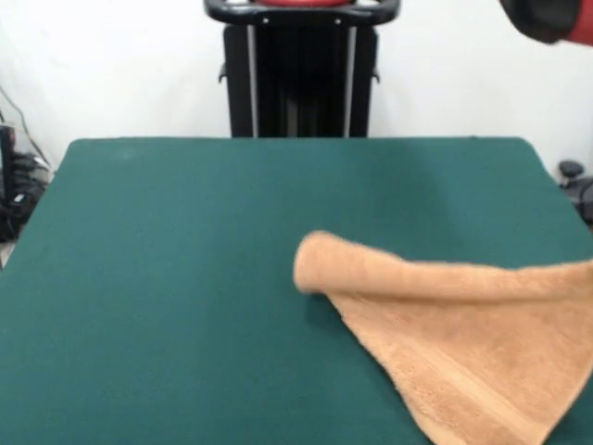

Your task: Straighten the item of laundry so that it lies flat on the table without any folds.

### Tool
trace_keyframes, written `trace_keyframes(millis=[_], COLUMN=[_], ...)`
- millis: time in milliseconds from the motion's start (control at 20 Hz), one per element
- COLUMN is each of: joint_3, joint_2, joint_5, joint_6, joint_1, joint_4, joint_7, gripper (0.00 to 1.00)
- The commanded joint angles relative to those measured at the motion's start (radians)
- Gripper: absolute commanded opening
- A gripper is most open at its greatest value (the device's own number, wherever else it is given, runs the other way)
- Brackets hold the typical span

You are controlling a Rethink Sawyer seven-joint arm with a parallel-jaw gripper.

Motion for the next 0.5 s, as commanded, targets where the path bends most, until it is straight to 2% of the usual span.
trace_keyframes(millis=[50, 250, 400, 500], joint_3=[-0.025, -0.002, -0.007, 0.006], joint_2=[0.133, 0.102, 0.114, 0.107], joint_5=[0.104, 0.103, 0.101, 0.088], joint_6=[0.131, 0.091, 0.094, 0.058], joint_1=[-0.005, 0.007, 0.006, 0.012], joint_4=[-0.224, -0.167, -0.180, -0.140], joint_7=[0.481, 0.455, 0.468, 0.445], gripper=[0.00, 0.00, 0.00, 0.00])
